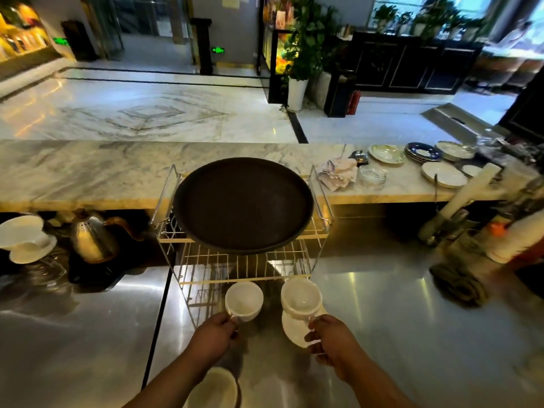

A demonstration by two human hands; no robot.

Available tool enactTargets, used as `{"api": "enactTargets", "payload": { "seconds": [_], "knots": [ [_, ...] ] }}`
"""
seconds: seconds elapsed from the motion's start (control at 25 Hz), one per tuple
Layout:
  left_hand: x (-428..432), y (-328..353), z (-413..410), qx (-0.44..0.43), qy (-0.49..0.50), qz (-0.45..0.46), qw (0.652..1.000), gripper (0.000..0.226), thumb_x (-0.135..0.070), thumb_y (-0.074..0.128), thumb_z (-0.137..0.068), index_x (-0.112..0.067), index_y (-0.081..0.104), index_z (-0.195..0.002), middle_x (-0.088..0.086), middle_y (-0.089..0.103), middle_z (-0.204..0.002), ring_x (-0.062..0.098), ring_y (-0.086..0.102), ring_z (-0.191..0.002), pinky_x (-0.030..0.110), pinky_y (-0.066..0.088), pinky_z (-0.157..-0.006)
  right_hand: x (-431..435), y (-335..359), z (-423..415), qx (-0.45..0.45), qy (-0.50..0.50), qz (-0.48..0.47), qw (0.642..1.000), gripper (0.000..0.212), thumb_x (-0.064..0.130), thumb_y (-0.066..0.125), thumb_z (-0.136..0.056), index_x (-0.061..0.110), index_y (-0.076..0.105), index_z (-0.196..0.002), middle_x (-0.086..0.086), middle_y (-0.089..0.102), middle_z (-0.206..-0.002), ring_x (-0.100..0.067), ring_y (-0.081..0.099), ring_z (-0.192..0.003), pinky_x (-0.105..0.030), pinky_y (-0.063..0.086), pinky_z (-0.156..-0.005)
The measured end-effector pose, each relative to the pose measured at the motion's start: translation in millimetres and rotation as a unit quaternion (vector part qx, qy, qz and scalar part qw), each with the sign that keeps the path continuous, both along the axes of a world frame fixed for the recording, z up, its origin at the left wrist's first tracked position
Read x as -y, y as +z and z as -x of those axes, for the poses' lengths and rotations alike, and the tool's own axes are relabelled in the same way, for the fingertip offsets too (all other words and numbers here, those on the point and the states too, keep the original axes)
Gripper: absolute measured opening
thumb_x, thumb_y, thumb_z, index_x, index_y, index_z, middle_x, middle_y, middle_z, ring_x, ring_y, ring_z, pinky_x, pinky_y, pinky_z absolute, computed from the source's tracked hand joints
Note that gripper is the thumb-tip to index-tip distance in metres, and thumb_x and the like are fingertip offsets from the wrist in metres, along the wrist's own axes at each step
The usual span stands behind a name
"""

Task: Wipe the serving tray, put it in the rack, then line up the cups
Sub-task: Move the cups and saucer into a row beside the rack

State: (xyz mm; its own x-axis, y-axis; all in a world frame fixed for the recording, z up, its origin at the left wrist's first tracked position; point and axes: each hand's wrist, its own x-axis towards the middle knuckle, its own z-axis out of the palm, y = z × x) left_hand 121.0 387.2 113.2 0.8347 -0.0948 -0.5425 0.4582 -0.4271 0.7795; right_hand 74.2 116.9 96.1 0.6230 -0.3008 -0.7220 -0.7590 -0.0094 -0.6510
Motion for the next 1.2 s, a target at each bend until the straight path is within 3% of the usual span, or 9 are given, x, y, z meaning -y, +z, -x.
{"api": "enactTargets", "payload": {
  "seconds": [0.12, 0.32, 0.44, 0.56, 0.76, 1.04, 1.2],
  "knots": [
    [32, 5, 11, 0.01, -0.019, -0.017, 1.0, 0.018, -0.027, 0.053, -0.104, -0.023, 0.071, -0.104, 0.007, 0.077, -0.096, 0.024, 0.071, -0.091, 0.032, 0.052, -0.075, 32, 2, 18, 0.018, -0.01, -0.006, 1.0, 0.024, 0.029, 0.053, -0.103, 0.009, 0.067, -0.1, -0.012, 0.074, -0.074, -0.02, 0.064, -0.053, -0.024, 0.047, -0.051],
    [103, 13, 38, 0.004, 0.018, -0.001, 1.0, 0.023, -0.022, 0.052, -0.105, -0.009, 0.071, -0.105, 0.019, 0.075, -0.099, 0.033, 0.071, -0.091, 0.028, 0.046, -0.062, 99, 19, 45, 0.034, -0.016, -0.024, 0.999, 0.022, 0.025, 0.054, -0.103, 0.006, 0.066, -0.1, -0.014, 0.066, -0.075, -0.02, 0.058, -0.051, -0.025, 0.04, -0.051],
    [150, 23, 58, -0.006, 0.039, -0.005, 0.999, 0.024, -0.026, 0.051, -0.105, -0.012, 0.07, -0.104, 0.016, 0.075, -0.093, 0.021, 0.064, -0.074, 0.028, 0.046, -0.058, 144, 31, 62, 0.038, 0.001, -0.02, 0.999, 0.019, 0.022, 0.053, -0.102, 0.007, 0.065, -0.101, -0.016, 0.068, -0.08, -0.023, 0.062, -0.058, -0.03, 0.045, -0.057],
    [190, 31, 73, -0.015, 0.036, -0.013, 0.999, 0.023, -0.03, 0.05, -0.106, -0.016, 0.069, -0.106, 0.012, 0.076, -0.094, 0.019, 0.061, -0.074, 0.029, 0.046, -0.061, 184, 37, 75, 0.041, 0.006, -0.018, 0.999, 0.018, 0.021, 0.052, -0.102, 0.009, 0.065, -0.101, -0.017, 0.07, -0.085, -0.026, 0.065, -0.064, -0.034, 0.049, -0.062],
    [240, 43, 83, -0.015, 0.028, -0.033, 0.999, 0.026, -0.032, 0.048, -0.106, -0.016, 0.068, -0.107, 0.008, 0.076, -0.097, 0.021, 0.066, -0.085, 0.03, 0.047, -0.065, 224, 40, 80, 0.05, -0.013, -0.029, 0.998, 0.019, 0.023, 0.054, -0.102, 0.007, 0.063, -0.099, -0.016, 0.068, -0.081, -0.024, 0.063, -0.059, -0.031, 0.047, -0.055],
    [274, 31, 61, -0.017, 0.03, -0.021, 0.999, 0.027, -0.032, 0.045, -0.107, -0.016, 0.066, -0.109, 0.007, 0.076, -0.096, 0.019, 0.061, -0.078, 0.03, 0.047, -0.064, 238, 35, 56, 0.048, -0.021, -0.025, 0.998, 0.021, 0.027, 0.054, -0.103, 0.009, 0.064, -0.101, -0.018, 0.07, -0.088, -0.026, 0.066, -0.064, -0.035, 0.051, -0.058],
    [278, 17, 30, -0.019, 0.022, -0.005, 1.0, 0.026, -0.031, 0.046, -0.107, -0.014, 0.066, -0.108, 0.007, 0.077, -0.093, 0.022, 0.063, -0.079, 0.033, 0.047, -0.071, 242, 40, 37, 0.037, -0.038, -0.009, 0.999, 0.021, 0.027, 0.052, -0.104, 0.01, 0.064, -0.102, -0.02, 0.071, -0.097, -0.028, 0.067, -0.072, -0.034, 0.053, -0.06]
  ]
}}
